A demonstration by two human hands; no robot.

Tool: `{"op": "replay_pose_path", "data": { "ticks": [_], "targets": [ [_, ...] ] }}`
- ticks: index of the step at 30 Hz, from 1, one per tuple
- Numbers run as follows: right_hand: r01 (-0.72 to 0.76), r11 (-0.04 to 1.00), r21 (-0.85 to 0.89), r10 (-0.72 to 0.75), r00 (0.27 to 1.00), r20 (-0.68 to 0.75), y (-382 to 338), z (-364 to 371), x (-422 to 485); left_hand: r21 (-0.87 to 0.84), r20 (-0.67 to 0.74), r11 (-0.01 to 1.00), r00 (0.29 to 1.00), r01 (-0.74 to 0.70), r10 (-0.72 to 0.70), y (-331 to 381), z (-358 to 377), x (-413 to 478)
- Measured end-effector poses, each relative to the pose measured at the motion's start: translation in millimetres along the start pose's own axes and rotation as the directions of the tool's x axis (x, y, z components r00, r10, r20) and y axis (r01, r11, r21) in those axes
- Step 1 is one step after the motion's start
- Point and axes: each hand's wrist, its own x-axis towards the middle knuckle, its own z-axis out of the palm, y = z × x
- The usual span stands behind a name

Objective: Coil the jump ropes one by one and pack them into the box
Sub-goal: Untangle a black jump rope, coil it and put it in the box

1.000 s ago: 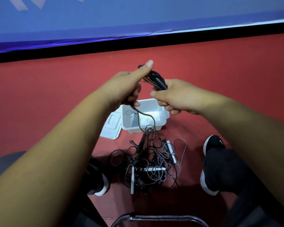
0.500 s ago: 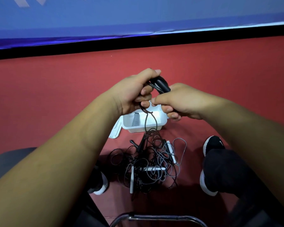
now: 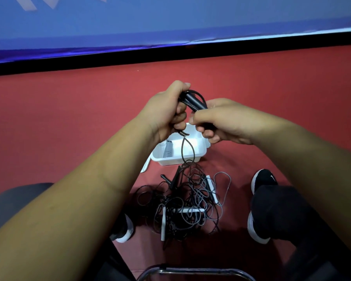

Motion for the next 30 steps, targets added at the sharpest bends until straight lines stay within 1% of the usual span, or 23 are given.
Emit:
{"op": "replay_pose_path", "data": {
  "ticks": [2,4,6,8,12,16,18,20,23,26,28,30],
  "targets": [
    [0.024,1.000,-0.013,-0.024,1.000,0.001,-2.6,-3.4,-1.9,-0.014,-0.008,1.000,1.000,0.002,-0.002,2.2,-1.8,1.8],
    [0.043,0.994,-0.098,-0.044,0.999,-0.014,-1.7,-5.6,-3.6,-0.007,0.006,1.000,1.000,0.005,-0.005,3.3,-1.9,2.2],
    [0.047,0.979,-0.198,-0.059,0.997,-0.055,2.0,-4.9,-4.9,0.021,0.029,1.000,1.000,0.009,-0.009,2.5,-1.2,2.0],
    [0.034,0.976,-0.215,-0.054,0.994,-0.092,6.0,-3.4,-5.1,0.070,0.042,0.997,0.999,0.009,-0.012,1.3,-0.8,1.3],
    [0.017,0.988,-0.153,-0.040,0.989,-0.144,8.4,-5.9,-2.4,0.230,0.031,0.973,0.999,-0.015,0.008,4.2,-1.8,-0.7],
    [-0.005,0.998,-0.067,-0.008,0.980,-0.200,9.6,-11.3,1.7,0.397,0.085,0.916,0.996,-0.065,0.034,6.0,0.0,-3.4],
    [-0.026,1.000,-0.009,0.023,0.972,-0.232,9.3,-12.9,2.6,0.434,0.105,0.896,0.993,-0.091,0.050,5.8,1.2,-4.8],
    [-0.038,0.998,0.051,0.050,0.968,-0.246,9.4,-15.5,4.7,0.455,0.169,0.881,0.984,-0.125,0.053,7.3,2.0,-7.0],
    [-0.044,0.994,0.095,0.064,0.973,-0.221,7.7,-18.2,5.7,0.504,0.283,0.844,0.958,-0.183,0.038,13.4,-1.7,-10.8],
    [-0.044,0.982,0.181,0.069,0.989,-0.131,3.5,-18.3,2.6,0.492,0.357,0.846,0.934,-0.204,0.017,20.9,-10.4,-13.1],
    [-0.051,0.966,0.252,0.067,0.996,-0.055,2.1,-18.2,0.7,0.487,0.391,0.849,0.920,-0.205,-0.003,23.5,-16.2,-14.1],
    [-0.051,0.949,0.312,0.053,0.999,0.003,1.7,-18.2,-0.7,0.515,0.391,0.831,0.920,-0.207,-0.013,24.2,-21.8,-14.0]
  ]
}}
